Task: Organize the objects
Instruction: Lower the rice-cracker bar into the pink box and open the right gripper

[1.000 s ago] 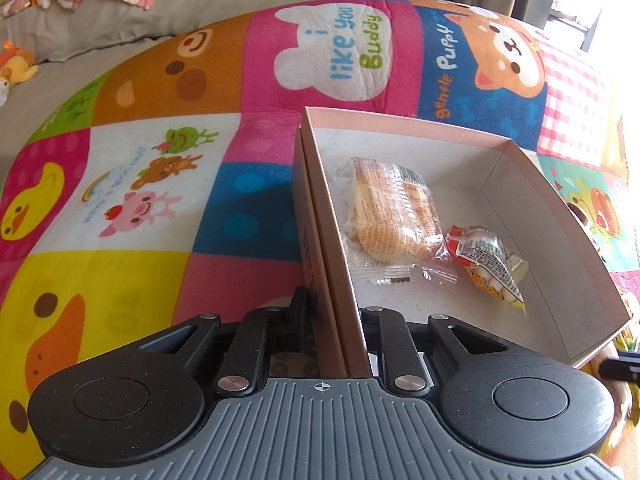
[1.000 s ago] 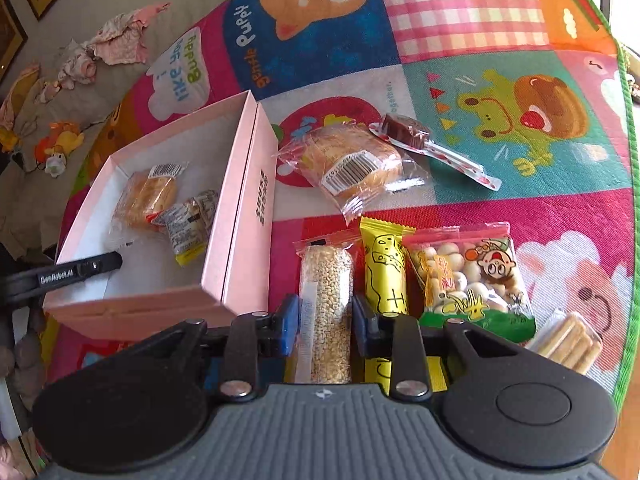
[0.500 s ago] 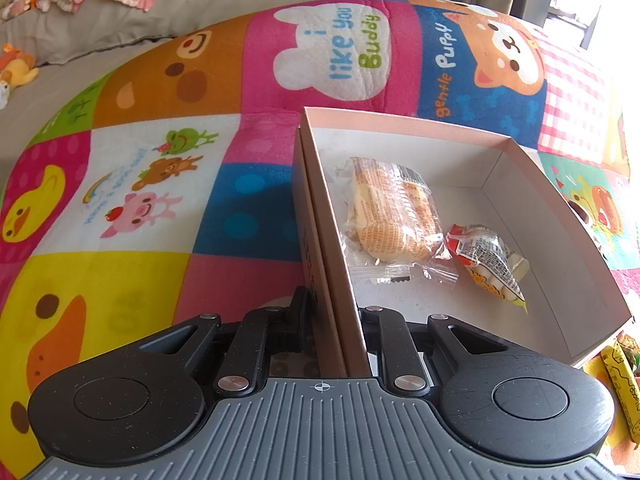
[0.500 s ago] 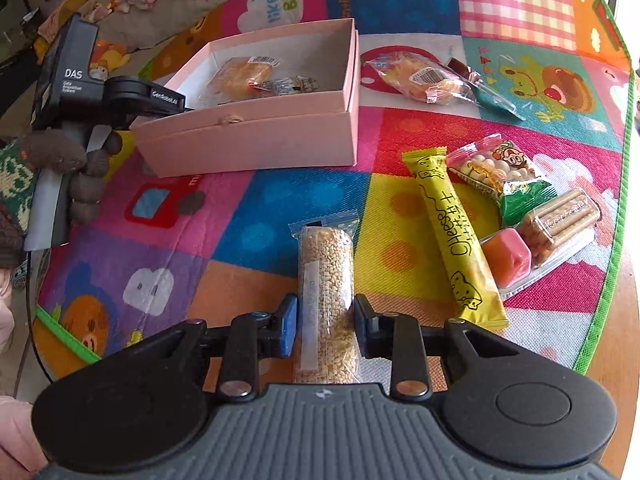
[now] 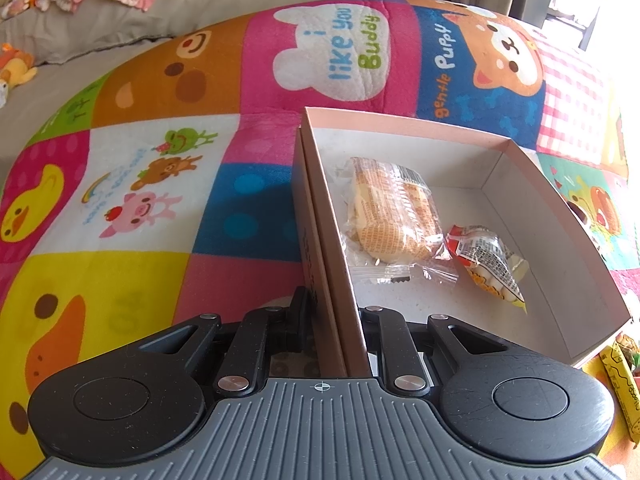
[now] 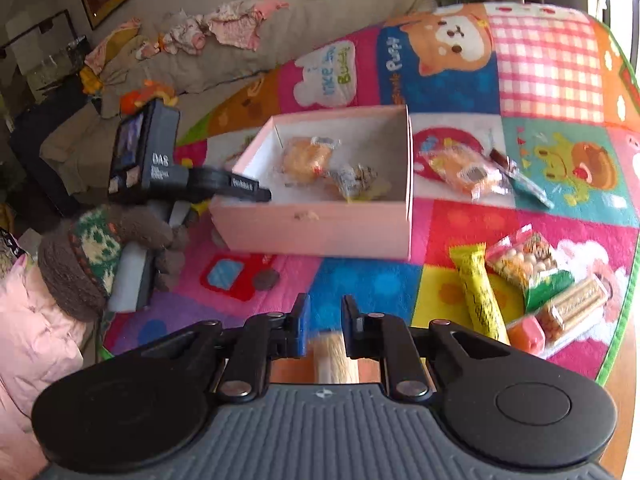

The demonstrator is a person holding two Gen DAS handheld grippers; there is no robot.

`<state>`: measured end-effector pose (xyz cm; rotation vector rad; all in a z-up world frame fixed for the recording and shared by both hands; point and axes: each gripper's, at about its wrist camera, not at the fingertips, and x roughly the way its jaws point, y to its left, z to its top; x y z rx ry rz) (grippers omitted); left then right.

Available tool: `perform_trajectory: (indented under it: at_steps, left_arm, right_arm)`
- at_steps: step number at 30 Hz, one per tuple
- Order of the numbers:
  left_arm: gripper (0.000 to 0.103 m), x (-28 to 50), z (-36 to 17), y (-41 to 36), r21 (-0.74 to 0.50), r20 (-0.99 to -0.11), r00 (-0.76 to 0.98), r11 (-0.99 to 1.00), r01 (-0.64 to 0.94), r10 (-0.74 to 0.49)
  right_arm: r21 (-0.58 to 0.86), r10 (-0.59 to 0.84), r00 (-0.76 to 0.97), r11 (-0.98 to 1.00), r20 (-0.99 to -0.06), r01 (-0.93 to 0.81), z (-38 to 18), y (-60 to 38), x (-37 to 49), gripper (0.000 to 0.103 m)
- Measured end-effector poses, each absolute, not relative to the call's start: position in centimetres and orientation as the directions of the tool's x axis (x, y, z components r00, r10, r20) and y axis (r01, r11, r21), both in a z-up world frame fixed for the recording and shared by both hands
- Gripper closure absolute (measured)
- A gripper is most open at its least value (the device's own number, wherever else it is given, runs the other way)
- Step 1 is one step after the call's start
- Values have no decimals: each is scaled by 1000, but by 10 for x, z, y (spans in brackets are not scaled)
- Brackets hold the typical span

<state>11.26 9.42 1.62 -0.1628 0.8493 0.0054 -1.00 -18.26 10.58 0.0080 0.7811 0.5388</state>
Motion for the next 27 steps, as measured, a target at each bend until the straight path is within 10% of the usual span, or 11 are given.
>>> perform_trajectory:
  at_steps: [6,11,18,21,27]
  left_arm:
    - [85,112,16,95,-148,-744,665,987,-68,-66]
    - [85,112,15,95,-145,-742,667,987,-64,-66]
    - [85,112,15,95,-146,-742,667,987,-64,-66]
    - [85,112,15,96,-146,-742,667,987,-65,-66]
    - [85,112,14,96,-150,-739,670,986,-68,-66]
  right_arm:
    - [117,407,572,872,-712,-476,101,-176,5,84]
    - [133,397,465,855,-791,-502,63,-178,-13,43]
    - [137,369,377,844,-850,-519,25,-166,-19,52]
    - [122,386,388,822,-837,-557,34,-162,-21,76]
    - [171,476,484,819,-734,-547,84,-161,0,75]
